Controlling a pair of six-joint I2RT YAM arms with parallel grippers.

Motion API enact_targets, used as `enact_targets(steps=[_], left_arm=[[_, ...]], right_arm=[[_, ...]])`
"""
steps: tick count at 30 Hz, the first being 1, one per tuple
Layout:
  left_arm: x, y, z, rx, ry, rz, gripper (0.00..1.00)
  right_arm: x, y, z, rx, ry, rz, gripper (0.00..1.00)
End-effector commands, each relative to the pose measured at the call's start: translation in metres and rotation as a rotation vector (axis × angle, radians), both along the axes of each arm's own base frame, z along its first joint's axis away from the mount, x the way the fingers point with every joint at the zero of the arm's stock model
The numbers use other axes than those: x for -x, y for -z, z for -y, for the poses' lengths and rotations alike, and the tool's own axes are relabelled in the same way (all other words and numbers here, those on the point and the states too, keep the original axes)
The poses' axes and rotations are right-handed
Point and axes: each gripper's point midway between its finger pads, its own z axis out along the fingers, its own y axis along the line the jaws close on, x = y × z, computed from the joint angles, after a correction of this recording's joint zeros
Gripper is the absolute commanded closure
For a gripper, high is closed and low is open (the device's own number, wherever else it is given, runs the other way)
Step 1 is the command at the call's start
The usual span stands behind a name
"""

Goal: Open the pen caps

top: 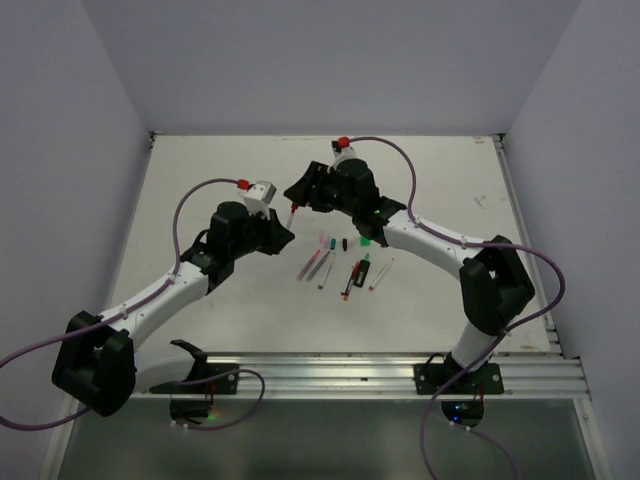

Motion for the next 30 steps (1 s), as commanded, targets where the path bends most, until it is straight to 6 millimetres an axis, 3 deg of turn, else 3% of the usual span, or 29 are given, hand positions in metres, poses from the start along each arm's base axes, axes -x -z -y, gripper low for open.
enact_targets(steps=[1,14,23,24,27,30], left_arm=[[0.003,-0.007,0.001,0.002,0.029,0.031,1.0],[0.002,-0.005,0.006,0.001,0.042,0.027,1.0],[0.001,-0.004,0.005,-0.005,0.037,0.023,1.0],[0.001,-0.005,0.005,-0.004,0.036,0.028,0.85],[-0.001,-0.006,0.003,-0.008,0.02,0.036,0.62],[-0.005,-0.004,0.001,-0.014,0.002,0.039,0.52]], right_arm=[[-0.006,-0.013,-0.007,-0.014,-0.015,0.018,0.45],[-0.003,0.008,-0.015,-0.012,-0.036,-0.035,0.63],[-0.004,-0.002,-0.016,-0.026,-0.044,-0.016,1.0],[-0.003,-0.003,-0.017,-0.031,-0.047,-0.019,1.0],[0.0,-0.005,-0.017,-0.036,-0.057,-0.019,1.0],[0.004,-0.006,-0.017,-0.045,-0.068,-0.026,1.0]])
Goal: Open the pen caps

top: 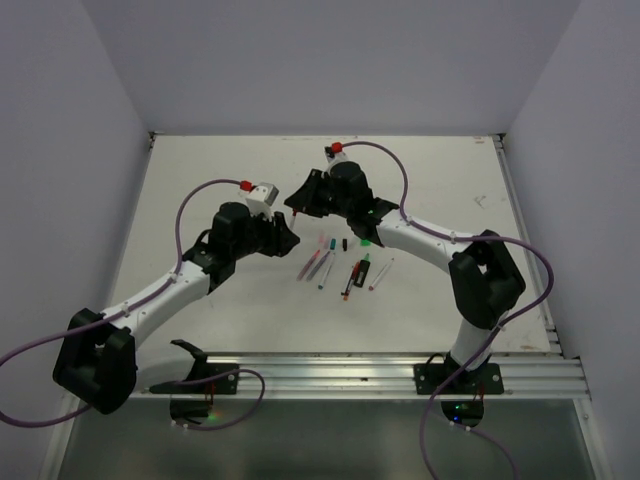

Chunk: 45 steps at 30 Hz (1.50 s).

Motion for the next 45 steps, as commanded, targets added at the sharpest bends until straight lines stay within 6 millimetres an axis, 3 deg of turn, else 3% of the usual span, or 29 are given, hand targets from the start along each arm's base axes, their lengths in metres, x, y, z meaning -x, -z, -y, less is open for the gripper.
enact_targets(steps=[1,8,16,21,26,27,35,45], left_arm=[[-0.009,-0.011,0.0,0.006,-0.014,0.054,0.5],[-0.022,-0.019,0.008,0.032,-0.018,0.085,0.47],[-0.031,-0.028,0.013,0.028,-0.006,0.103,0.55],[-0.029,-0.029,0.013,0.03,-0.007,0.096,0.7],[-0.023,-0.026,0.012,0.031,0.003,0.081,0.95],[-0.021,-0.026,0.013,0.034,0.011,0.076,1.0],[0.005,-0.029,0.016,0.078,0.067,0.02,1.0],[0.027,0.005,0.015,0.05,0.091,-0.084,1.0]], right_arm=[[0.002,-0.028,-0.003,-0.046,-0.027,0.045,1.0],[0.011,-0.021,-0.003,-0.054,-0.045,0.021,1.0],[0.012,-0.018,-0.003,-0.052,-0.046,0.022,1.0],[0.012,-0.014,-0.003,-0.052,-0.046,0.013,1.0],[0.013,-0.016,-0.005,-0.068,-0.043,0.006,1.0],[0.011,-0.016,-0.005,-0.067,-0.039,0.006,1.0],[-0.01,-0.036,0.002,-0.078,0.05,0.045,1.0],[-0.057,-0.072,0.029,-0.119,0.163,0.126,1.0]])
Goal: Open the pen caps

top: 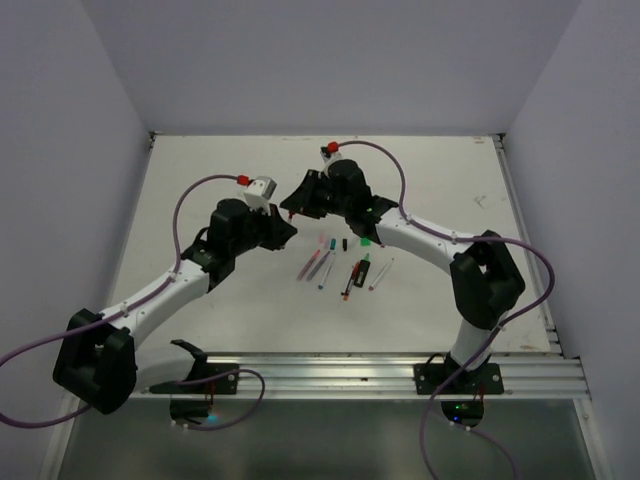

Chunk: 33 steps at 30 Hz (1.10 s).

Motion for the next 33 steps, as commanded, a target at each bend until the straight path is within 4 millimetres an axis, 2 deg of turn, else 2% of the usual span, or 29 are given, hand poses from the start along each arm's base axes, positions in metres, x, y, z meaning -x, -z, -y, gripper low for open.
enact_targets(steps=[1,11,15,25,33], left_arm=[[0.034,0.022,0.009,0.0,0.103,-0.111,1.0],[0.041,0.034,0.013,-0.018,0.127,-0.138,1.0],[0.045,0.039,0.016,-0.019,0.144,-0.16,1.0],[0.059,0.061,0.018,-0.048,0.176,-0.249,1.0],[0.068,0.072,0.02,-0.053,0.201,-0.289,1.0]], right_arm=[[-0.07,-0.069,0.037,-0.09,0.204,0.179,1.0],[-0.11,-0.111,0.072,-0.111,0.326,0.283,1.0],[-0.123,-0.122,0.086,-0.102,0.378,0.326,1.0],[-0.147,-0.16,0.108,-0.133,0.472,0.438,1.0],[-0.165,-0.18,0.133,-0.146,0.556,0.498,1.0]])
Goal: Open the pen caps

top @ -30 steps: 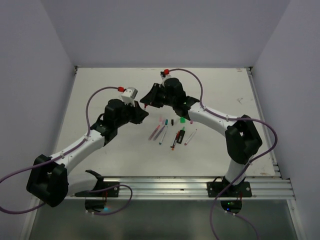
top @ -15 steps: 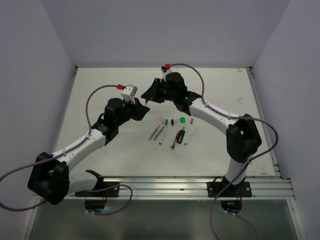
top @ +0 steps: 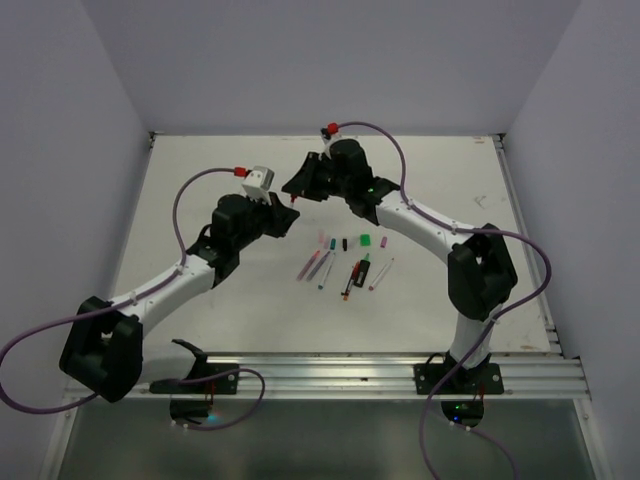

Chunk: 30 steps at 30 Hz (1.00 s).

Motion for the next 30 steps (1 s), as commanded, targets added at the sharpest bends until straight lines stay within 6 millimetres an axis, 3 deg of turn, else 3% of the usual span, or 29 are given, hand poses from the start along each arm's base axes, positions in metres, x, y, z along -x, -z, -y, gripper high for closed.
enact_targets(steps=[1,5,23,28,30], left_arm=[[0.098,0.088,0.013,-0.104,0.259,-0.398,1.0],[0.1,0.089,0.013,-0.101,0.268,-0.408,1.0],[0.126,0.106,0.006,-0.127,0.309,-0.496,1.0],[0.117,0.103,0.002,-0.152,0.266,-0.467,1.0],[0.105,0.097,-0.001,-0.171,0.221,-0.433,1.0]], right_arm=[[-0.131,-0.161,0.128,-0.197,0.556,0.481,1.0],[-0.14,-0.164,0.14,-0.205,0.593,0.502,1.0],[-0.161,-0.184,0.163,-0.224,0.654,0.566,1.0],[-0.159,-0.177,0.164,-0.208,0.641,0.548,1.0],[-0.155,-0.161,0.162,-0.182,0.626,0.507,1.0]])
